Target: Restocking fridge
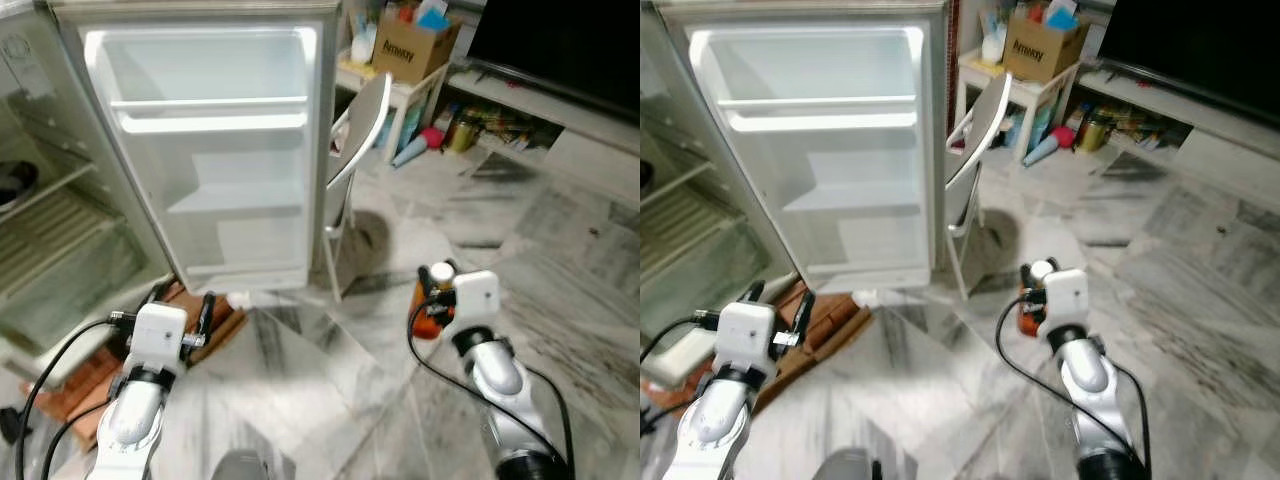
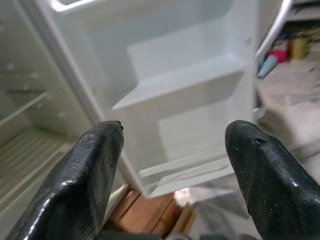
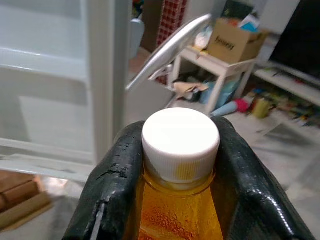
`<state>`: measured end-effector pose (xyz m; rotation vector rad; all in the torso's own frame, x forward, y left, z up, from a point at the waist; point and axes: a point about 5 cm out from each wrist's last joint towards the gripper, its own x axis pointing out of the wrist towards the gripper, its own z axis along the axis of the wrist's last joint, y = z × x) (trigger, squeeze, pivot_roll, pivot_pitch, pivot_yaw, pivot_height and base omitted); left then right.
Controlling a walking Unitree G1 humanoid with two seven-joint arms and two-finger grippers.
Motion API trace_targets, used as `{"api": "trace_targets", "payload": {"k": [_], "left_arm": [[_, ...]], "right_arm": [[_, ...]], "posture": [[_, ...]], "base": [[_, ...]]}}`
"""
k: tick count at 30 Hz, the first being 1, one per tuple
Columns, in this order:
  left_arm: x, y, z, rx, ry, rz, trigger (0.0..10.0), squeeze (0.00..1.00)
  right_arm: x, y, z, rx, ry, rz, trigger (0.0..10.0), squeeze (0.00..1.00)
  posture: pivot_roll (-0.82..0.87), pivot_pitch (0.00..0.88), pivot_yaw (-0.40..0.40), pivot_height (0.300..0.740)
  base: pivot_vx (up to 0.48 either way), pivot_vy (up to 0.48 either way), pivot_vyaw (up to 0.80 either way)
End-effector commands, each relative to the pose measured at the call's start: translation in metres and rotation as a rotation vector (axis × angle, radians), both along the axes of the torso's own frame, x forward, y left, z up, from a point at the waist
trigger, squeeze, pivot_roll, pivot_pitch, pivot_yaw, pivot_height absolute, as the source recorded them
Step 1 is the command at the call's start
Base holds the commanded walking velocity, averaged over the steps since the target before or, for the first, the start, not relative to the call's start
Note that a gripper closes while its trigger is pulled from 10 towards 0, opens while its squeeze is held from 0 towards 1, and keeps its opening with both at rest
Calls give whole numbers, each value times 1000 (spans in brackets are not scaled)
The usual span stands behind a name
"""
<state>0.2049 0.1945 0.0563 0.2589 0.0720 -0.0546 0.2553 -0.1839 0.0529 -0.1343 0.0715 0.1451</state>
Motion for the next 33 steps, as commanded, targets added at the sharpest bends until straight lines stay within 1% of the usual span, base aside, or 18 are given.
{"api": "trace_targets", "payload": {"k": [1, 4, 8, 17, 24, 27, 33], "left_arm": [[0, 0, 1, -2, -2, 4, 10000, 0], [-1, 0, 0, -17, 8, 14, 10000, 0], [0, -1, -1, -26, 12, 21, 10000, 0], [1, 1, -1, -13, 4, 28, 10000, 0], [4, -2, -3, -10, 11, 19, 10000, 0], [5, -4, -4, -11, 13, 19, 10000, 0], [6, -5, -3, -3, 5, 7, 10000, 0]], "right_arm": [[-2, -9, 1, -2, 6, -36, 10000, 0], [2, -9, 3, -1, 4, -42, 10000, 0], [12, -7, 9, 2, -14, -36, 10000, 0], [18, -4, 14, 7, -25, -20, 10000, 0], [19, -2, 17, 18, -36, -9, 10000, 0], [20, -1, 19, 21, -51, 2, 10000, 0], [20, 0, 21, 35, -56, 11, 10000, 0]], "posture": [[164, 0, -34, 740], [165, 0, -35, 740], [169, 0, -40, 740], [161, 0, -42, 740], [150, 0, -43, 740], [147, 0, -43, 740], [147, 0, -39, 740]], "base": [[266, 296, 0], [89, 390, 0], [0, 433, 0], [0, 428, 0], [349, 327, 0], [398, 0, 0], [0, 0, 0]]}}
